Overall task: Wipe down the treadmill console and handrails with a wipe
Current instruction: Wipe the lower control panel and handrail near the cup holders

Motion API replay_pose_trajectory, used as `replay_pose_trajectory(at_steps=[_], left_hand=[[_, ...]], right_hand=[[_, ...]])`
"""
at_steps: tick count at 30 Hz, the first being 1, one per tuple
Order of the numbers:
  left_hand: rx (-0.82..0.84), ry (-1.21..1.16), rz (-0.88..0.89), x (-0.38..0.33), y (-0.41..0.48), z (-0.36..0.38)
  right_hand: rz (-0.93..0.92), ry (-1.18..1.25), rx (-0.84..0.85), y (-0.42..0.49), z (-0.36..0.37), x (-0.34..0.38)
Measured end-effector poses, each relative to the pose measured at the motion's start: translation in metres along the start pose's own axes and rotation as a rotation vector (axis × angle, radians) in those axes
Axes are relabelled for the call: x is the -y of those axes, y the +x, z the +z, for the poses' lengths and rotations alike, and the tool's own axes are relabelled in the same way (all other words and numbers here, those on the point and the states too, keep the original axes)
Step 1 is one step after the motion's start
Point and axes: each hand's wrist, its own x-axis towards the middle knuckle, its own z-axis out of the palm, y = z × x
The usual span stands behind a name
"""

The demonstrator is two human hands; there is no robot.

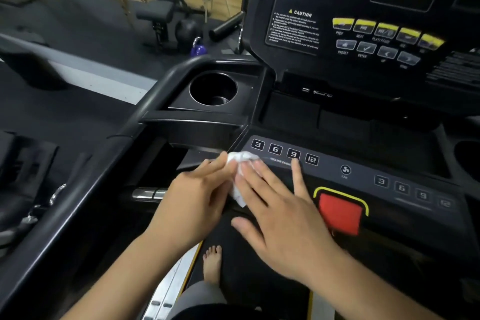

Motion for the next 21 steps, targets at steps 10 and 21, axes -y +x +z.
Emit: replay_pose_trajectory(at_steps=[10, 21], left_hand=[[0.003, -0.009, -0.042, -0.013, 0.034, 0.003], [-0.059, 0.056, -0.148, -0.003, 0.059, 0.006]], right_hand=[[0.061, -0.050, -0.024, 0.018, -0.010, -0.013], [0.050, -0.059, -0.004, 0.043, -0.020, -0.013]])
